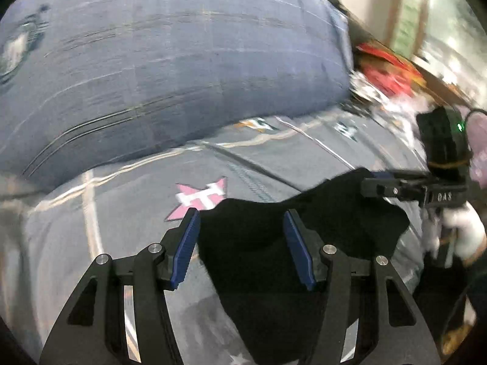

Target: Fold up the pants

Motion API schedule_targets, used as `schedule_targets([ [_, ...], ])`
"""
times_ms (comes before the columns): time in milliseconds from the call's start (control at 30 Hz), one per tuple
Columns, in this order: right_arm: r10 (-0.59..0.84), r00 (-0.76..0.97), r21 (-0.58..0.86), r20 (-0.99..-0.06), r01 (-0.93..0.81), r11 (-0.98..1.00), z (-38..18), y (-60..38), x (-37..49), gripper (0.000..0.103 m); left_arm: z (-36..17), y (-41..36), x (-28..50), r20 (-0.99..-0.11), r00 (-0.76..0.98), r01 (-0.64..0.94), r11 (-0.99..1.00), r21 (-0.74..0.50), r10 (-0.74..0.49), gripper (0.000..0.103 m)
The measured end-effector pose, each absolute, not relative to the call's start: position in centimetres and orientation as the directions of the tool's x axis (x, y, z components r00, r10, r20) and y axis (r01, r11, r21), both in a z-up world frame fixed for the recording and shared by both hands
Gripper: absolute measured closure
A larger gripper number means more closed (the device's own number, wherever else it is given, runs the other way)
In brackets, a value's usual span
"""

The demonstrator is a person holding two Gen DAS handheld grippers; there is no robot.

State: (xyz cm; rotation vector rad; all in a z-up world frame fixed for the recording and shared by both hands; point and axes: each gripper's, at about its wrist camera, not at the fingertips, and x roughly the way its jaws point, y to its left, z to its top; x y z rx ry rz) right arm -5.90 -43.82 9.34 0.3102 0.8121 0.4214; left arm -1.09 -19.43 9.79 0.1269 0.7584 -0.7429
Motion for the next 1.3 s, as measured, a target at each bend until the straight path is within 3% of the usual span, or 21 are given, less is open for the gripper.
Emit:
schedule_targets([
  [467, 0.512, 0.58, 0.439, -0.633, -0.276, 0.855, 8.8, -43.5, -6.7, 0.052, 7.9, -22.5, 2.7, -0.751, 0.254, 0.868, 0.487, -0.102, -0.609, 0.046],
  [533, 0.528, 0.566, 0.432, -0.633, -0.308, 0.848, 8.7, -43.0, -6.7, 0.058, 7.6, -22.3, 3.1, -0.749, 0.243, 0.864, 0.488, -0.121, -0.616, 0.046],
  [567, 0.527, 0.562, 0.416, -0.638, -0.324, 0.85, 8.7, -42.6, -6.7, 0.073, 7.3, -22.1, 3.2, -0.75, 0.253, 0.852, 0.508, -0.127, -0.611, 0.046],
  [600, 0.524, 0.562, 0.405, -0.64, -0.333, 0.852, 8.6, -42.3, -6.7, 0.084, 7.1, -22.0, 3.3, -0.751, 0.264, 0.84, 0.526, -0.128, -0.605, 0.057],
  [667, 0.517, 0.556, 0.389, -0.651, -0.34, 0.856, 8.4, -42.0, -6.8, 0.089, 7.0, -21.3, 3.1, -0.73, 0.301, 0.811, 0.568, -0.144, -0.614, 0.069],
  [733, 0.502, 0.559, 0.358, -0.659, -0.354, 0.864, 9.0, -41.4, -7.0, 0.09, 7.2, -20.3, 3.0, -0.701, 0.332, 0.773, 0.608, -0.181, -0.631, 0.078],
  [900, 0.495, 0.585, 0.297, -0.643, -0.406, 0.864, 11.9, -40.3, -7.4, 0.095, 8.2, -18.0, 2.8, -0.625, 0.359, 0.718, 0.633, -0.29, -0.693, 0.081],
  [1000, 0.438, 0.575, 0.235, -0.691, -0.393, 0.889, 11.4, -39.7, -7.3, 0.095, 7.0, -18.2, 3.0, -0.655, 0.381, 0.689, 0.673, -0.27, -0.653, 0.081],
  [1100, 0.281, 0.544, 0.11, -0.791, -0.325, 0.939, 8.4, -39.7, -6.9, 0.097, 5.8, -18.5, 3.9, -0.681, 0.378, 0.652, 0.703, -0.285, -0.627, 0.081],
  [1300, 0.367, 0.609, 0.255, -0.703, -0.266, 0.93, 9.3, -43.1, -8.3, 0.096, 6.7, -18.9, 3.2, -0.684, 0.393, 0.666, 0.703, -0.249, -0.615, 0.082],
])
